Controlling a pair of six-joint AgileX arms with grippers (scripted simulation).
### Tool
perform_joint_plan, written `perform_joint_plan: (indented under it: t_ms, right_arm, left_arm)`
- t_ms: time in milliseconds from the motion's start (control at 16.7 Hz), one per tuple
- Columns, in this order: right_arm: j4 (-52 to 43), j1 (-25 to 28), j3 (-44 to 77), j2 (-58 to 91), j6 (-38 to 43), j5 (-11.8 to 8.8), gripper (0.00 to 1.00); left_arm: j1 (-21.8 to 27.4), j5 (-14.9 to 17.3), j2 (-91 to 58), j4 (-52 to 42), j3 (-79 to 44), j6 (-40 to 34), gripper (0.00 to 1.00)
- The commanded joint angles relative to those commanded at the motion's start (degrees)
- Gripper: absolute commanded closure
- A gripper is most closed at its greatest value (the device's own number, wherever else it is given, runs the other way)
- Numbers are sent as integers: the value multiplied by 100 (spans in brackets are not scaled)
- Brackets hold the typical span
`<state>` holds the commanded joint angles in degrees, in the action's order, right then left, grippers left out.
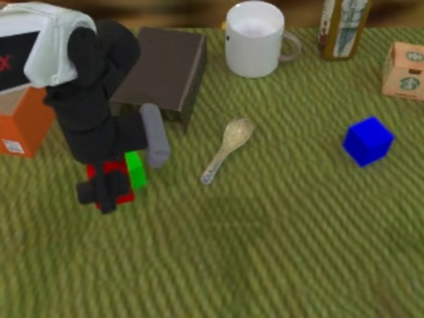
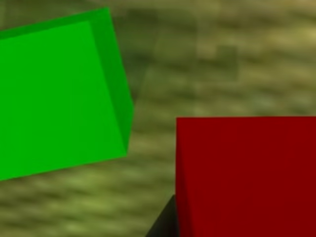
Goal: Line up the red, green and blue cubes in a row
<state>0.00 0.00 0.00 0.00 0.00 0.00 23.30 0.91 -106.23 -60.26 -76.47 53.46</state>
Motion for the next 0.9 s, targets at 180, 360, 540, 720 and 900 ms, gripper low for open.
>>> perform_joint_plan:
  t_ms: [180, 360, 540, 720, 900]
  right_arm:
    - [0, 0, 0, 0, 0, 0, 0]
    - [0, 0, 0, 0, 0, 0, 0]
    - [0, 0, 0, 0, 0, 0, 0]
    - [0, 0, 0, 0, 0, 0, 0]
    - [0, 0, 0, 0, 0, 0, 0]
  left_arm:
    - [919, 8, 178, -95, 119, 2, 100]
    - [1365, 7, 318, -123, 194, -10, 100]
    - [1392, 6, 330, -124, 200, -12, 100]
    - [1380, 4, 270, -17, 240, -1, 100]
    - [1386, 5, 63, 558, 567, -31, 100]
